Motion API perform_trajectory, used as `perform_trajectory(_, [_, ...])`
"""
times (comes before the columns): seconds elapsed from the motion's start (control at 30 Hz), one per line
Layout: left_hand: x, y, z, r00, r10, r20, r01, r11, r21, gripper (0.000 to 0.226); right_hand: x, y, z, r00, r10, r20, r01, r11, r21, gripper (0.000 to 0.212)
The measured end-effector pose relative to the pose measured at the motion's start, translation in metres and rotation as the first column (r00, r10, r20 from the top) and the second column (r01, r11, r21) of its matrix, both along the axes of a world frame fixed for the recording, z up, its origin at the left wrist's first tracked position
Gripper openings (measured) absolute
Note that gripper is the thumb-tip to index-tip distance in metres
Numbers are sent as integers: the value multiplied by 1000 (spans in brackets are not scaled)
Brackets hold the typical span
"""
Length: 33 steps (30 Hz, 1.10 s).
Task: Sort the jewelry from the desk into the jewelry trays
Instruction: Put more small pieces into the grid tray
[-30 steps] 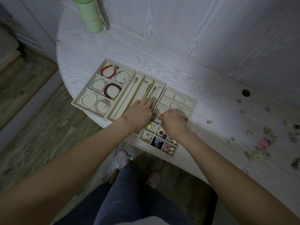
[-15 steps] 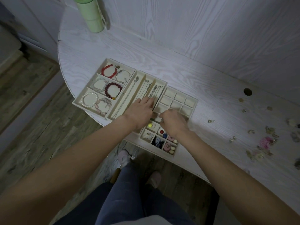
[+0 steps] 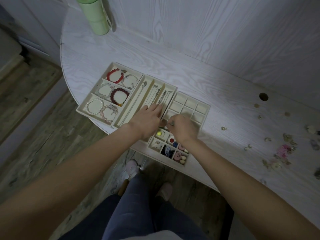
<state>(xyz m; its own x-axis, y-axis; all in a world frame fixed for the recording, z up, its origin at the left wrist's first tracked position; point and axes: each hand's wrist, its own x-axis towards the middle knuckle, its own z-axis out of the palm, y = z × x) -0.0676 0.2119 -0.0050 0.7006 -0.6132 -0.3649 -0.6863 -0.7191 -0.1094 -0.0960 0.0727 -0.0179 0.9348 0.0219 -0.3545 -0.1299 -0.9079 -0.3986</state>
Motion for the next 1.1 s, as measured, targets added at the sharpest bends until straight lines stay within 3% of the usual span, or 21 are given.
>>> perform_trajectory(0.17, [-1, 0, 2, 1000, 9, -1, -9, 1000, -12, 38, 3, 11, -6, 986, 122, 115, -96, 974, -207, 12])
perform_trajectory(0.43, [-6, -2, 4, 999, 21, -24, -22, 999, -27, 39, 3, 4, 2, 910, 406, 86, -356, 871, -338, 22])
perform_trajectory(0.77, [-7, 1, 10, 995, 91, -28, -94, 985, -143, 37, -4, -21, 0, 957, 288, 27, -283, 951, -124, 38])
perform_trajectory(1.1, [-12, -3, 10, 999, 41, 26, -41, 999, -29, 47, -4, -13, 10, 903, 424, -70, -419, 831, -366, 42])
